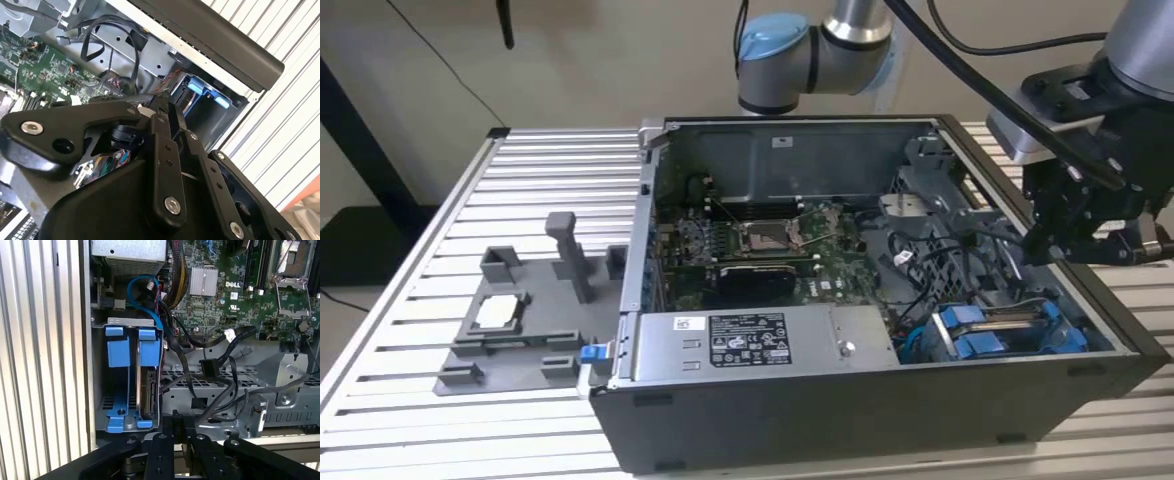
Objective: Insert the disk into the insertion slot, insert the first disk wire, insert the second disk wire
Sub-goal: 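Insert the first disk wire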
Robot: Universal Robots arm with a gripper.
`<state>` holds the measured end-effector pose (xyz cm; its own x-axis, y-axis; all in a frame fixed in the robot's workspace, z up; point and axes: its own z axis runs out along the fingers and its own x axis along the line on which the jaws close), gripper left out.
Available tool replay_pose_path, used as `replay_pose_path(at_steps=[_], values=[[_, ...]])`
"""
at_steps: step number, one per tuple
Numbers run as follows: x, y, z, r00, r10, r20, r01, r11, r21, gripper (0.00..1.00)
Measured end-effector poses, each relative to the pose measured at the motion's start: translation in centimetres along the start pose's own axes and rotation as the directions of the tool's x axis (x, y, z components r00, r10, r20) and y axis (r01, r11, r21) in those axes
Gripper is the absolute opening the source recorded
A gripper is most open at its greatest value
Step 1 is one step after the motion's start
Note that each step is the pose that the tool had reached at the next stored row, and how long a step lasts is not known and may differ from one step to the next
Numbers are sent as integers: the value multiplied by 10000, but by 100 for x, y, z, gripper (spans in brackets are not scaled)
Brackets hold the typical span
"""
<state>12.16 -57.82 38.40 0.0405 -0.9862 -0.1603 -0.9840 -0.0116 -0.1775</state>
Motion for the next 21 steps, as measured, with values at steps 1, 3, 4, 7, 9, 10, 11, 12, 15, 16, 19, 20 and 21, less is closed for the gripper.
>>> replay_pose_path(at_steps=[1, 3, 4, 7, 9, 10, 11, 12, 15, 16, 19, 20, 21], values=[[0, -4, 0, 10000, -9, -48, 9, 10000, -6, 19], [-1, -10, 3, 9998, -35, -207, 34, 10000, -20, 19], [-1, -17, 4, 9994, -58, -348, 56, 10000, -46, 19], [-5, -40, 13, 9980, -93, -628, 82, 9998, -178, 19], [-9, -58, 26, 9977, -89, -673, 68, 9995, -314, 19], [-11, -68, 33, 9977, -83, -677, 57, 9993, -379, 19], [-12, -77, 42, 9977, -76, -678, 46, 9990, -439, 19], [-13, -86, 51, 9977, -67, -679, 33, 9988, -493, 19], [-15, -103, 78, 9977, -22, -683, -21, 9980, -631, 19], [-15, -109, 88, 9977, -3, -684, -43, 9977, -675, 19], [-12, -122, 111, 9975, 60, -699, -116, 9968, -791, 19], [-10, -126, 119, 9975, 84, -708, -141, 9966, -812, 19], [-9, -130, 126, 9974, 109, -719, -169, 9964, -832, 19]])
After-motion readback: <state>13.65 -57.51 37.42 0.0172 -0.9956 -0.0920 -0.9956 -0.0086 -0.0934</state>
